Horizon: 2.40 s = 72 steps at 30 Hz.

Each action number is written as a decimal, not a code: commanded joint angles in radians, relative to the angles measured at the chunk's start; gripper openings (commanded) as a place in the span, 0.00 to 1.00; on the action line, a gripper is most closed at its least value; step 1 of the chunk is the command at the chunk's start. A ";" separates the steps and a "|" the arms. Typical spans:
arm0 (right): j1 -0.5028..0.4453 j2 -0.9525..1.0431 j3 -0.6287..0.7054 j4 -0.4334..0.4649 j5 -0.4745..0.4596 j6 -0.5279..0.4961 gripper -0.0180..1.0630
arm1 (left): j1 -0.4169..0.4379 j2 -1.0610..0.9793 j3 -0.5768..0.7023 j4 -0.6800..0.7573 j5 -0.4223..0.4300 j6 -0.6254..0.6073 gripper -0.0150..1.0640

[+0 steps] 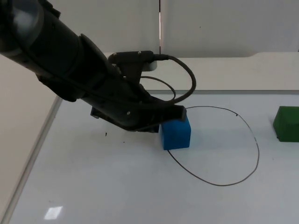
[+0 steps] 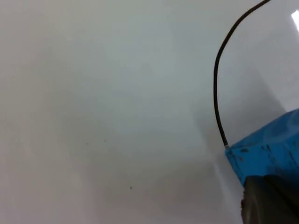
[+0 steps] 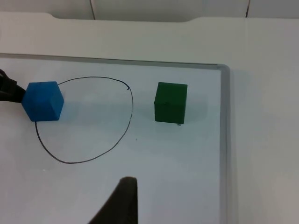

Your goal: Push the two cubes into the marked area.

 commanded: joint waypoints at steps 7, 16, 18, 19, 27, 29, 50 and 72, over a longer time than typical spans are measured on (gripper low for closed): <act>-0.006 -0.001 0.003 -0.003 -0.001 -0.001 0.99 | -0.042 0.002 -0.004 -0.013 -0.011 -0.006 0.01; -0.006 -0.001 0.003 -0.003 -0.001 -0.001 0.99 | -0.056 0.040 -0.028 -0.010 -0.016 -0.006 0.01; -0.006 -0.001 0.003 -0.003 -0.001 -0.001 0.99 | -0.063 0.050 -0.041 -0.010 0.005 -0.006 0.01; -0.006 -0.001 0.003 -0.003 -0.001 -0.001 0.99 | -0.066 0.057 -0.050 -0.010 0.010 -0.004 0.01; -0.006 -0.001 0.003 -0.003 -0.001 -0.001 0.99 | -0.077 0.061 -0.071 -0.010 0.008 0.001 0.01; -0.006 -0.001 0.003 -0.003 -0.001 -0.001 0.99 | -0.077 0.061 -0.071 -0.010 0.008 0.001 0.01; -0.006 -0.001 0.003 -0.003 -0.001 -0.001 0.99 | 0.078 -0.011 -0.072 0.135 0.137 -0.005 0.01; -0.006 -0.001 0.003 -0.003 -0.001 -0.001 0.99 | 0.228 -0.315 -0.072 0.658 0.260 -0.409 0.01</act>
